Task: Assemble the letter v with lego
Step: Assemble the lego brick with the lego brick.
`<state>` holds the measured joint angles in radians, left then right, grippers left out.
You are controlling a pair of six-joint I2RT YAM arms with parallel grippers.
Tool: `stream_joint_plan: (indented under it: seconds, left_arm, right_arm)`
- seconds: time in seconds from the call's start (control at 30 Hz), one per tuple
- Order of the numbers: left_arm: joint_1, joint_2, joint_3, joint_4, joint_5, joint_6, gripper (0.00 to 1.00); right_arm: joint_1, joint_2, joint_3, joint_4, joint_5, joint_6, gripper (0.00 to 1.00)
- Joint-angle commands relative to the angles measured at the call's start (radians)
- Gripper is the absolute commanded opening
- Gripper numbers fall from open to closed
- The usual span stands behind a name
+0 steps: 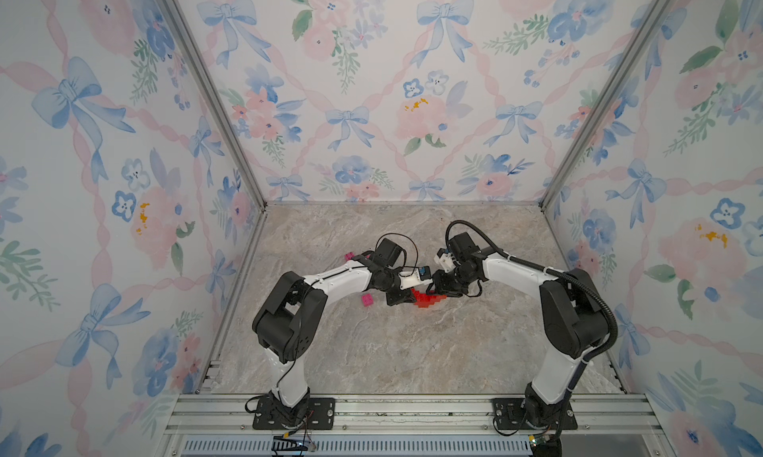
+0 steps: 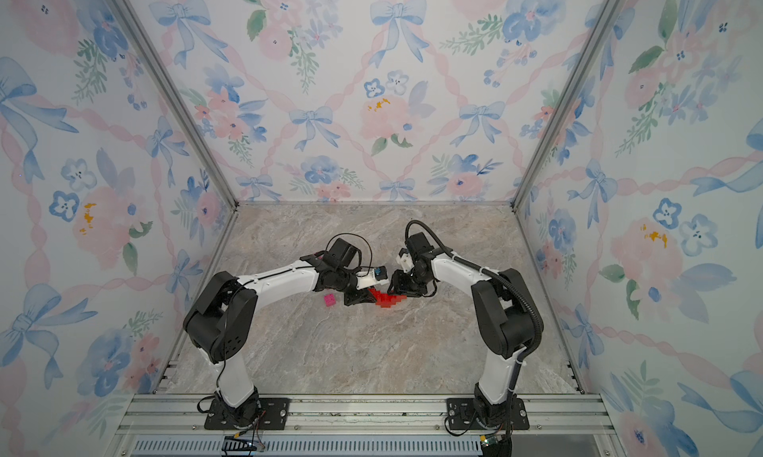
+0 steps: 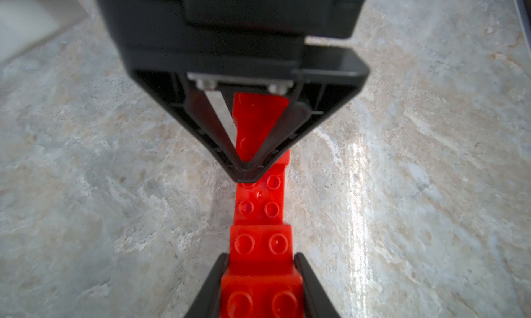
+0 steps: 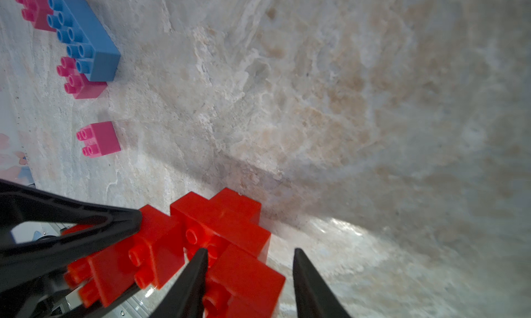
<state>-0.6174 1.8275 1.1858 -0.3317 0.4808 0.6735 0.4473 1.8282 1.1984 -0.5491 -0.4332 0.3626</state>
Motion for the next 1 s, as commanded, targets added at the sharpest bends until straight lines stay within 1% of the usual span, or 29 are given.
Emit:
stream_joint_plan:
  seconds: [0.0, 0.3, 0.97]
  left_arm:
    - [0.002, 0.008, 0.000, -0.058, 0.012, 0.006, 0.00]
    - [0.017, -0.019, -0.002, -0.071, 0.016, 0.015, 0.00]
    - [0.012, 0.053, 0.047, -0.117, 0.002, 0.029, 0.00]
  right_arm:
    - [0.008, 0.019, 0.018, -0.032, -0.003, -0.001, 0.46]
    - [0.007, 0.029, 0.018, -0.025, -0.002, 0.002, 0.38]
    - [-0.002, 0.032, -0.003, 0.001, -0.015, 0.007, 0.37]
